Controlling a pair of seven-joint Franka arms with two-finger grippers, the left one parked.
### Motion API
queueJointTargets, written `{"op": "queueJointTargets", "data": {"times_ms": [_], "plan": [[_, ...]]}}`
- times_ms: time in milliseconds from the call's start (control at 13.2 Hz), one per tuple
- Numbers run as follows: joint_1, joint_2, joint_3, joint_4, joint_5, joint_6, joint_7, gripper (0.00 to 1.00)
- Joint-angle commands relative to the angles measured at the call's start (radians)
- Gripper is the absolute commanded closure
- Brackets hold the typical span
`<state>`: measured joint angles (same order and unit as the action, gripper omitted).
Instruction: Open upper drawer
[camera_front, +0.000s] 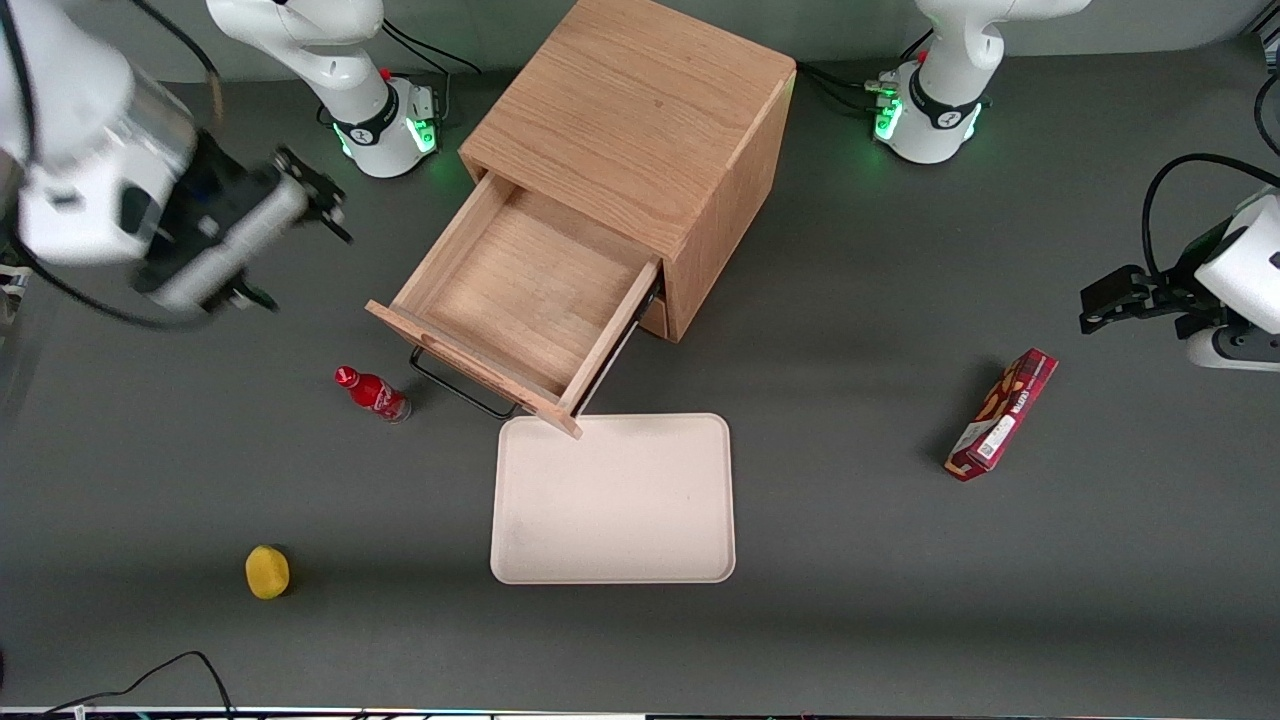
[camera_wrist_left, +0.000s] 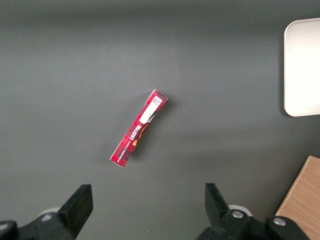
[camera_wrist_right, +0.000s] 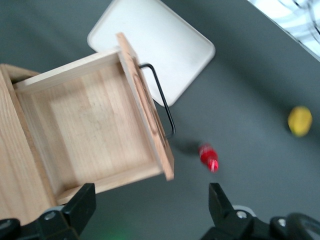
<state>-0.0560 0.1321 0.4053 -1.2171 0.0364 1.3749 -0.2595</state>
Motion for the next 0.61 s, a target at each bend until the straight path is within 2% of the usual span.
{"op": "queueJointTargets", "data": {"times_ms": [0, 304, 532], "plan": [[0.001, -0.078, -0.063, -0.047, -0.020, -0.034, 0.168, 0.00], [-0.001, -0.117, -0.118, -0.126, -0.017, -0.045, 0.517, 0.00], [0.001, -0.140, -0.186, -0.217, 0.003, -0.050, 0.539, 0.00]]}}
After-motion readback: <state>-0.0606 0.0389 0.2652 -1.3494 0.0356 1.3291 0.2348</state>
